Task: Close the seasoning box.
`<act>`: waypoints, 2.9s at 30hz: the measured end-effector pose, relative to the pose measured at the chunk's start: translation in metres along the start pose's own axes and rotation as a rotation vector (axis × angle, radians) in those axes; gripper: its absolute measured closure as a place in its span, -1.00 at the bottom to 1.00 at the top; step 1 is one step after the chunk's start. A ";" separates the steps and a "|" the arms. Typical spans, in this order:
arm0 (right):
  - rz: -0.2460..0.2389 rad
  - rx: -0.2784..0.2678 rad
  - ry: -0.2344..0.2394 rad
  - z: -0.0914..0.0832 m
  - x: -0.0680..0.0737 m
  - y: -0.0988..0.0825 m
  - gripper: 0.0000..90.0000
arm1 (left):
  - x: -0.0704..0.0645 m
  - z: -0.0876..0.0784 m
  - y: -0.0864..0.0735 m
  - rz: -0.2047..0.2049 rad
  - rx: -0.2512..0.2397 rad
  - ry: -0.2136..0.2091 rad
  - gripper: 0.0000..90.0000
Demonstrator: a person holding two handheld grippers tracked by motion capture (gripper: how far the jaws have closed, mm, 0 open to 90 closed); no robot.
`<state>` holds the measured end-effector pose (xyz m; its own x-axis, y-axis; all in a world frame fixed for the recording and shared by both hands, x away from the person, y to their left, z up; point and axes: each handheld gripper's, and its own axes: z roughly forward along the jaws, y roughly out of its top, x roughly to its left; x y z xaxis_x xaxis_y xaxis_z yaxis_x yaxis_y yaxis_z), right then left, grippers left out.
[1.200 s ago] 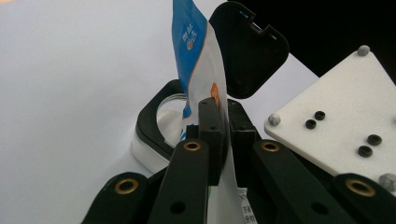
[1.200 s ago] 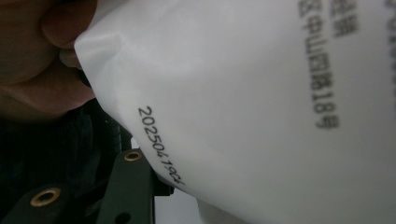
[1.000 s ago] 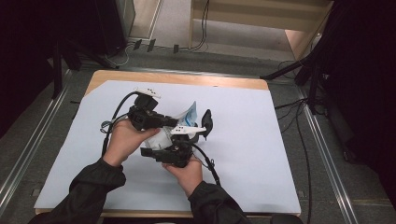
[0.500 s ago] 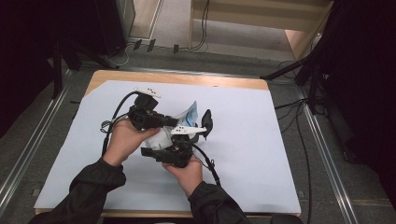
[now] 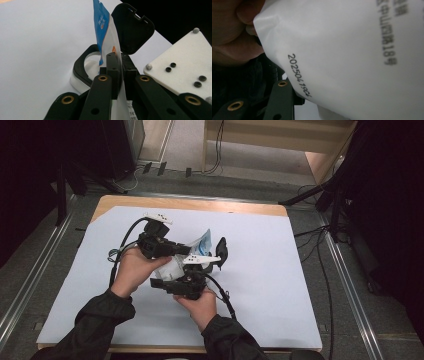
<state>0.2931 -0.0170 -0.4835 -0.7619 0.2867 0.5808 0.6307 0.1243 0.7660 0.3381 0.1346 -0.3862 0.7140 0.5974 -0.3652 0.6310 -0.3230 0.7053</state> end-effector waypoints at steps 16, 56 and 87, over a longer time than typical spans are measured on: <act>-0.006 -0.003 -0.004 -0.001 0.001 0.001 0.24 | -0.002 0.000 0.002 -0.014 -0.004 0.001 0.97; 0.014 0.009 0.007 -0.001 -0.002 0.001 0.24 | -0.001 0.003 0.002 -0.011 0.005 0.006 0.96; 0.017 0.013 0.002 -0.002 -0.003 0.000 0.24 | 0.001 0.005 0.002 -0.011 0.001 0.014 0.96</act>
<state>0.2958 -0.0195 -0.4847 -0.7515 0.2867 0.5942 0.6453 0.1316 0.7525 0.3417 0.1312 -0.3883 0.7023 0.6114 -0.3646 0.6396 -0.3169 0.7004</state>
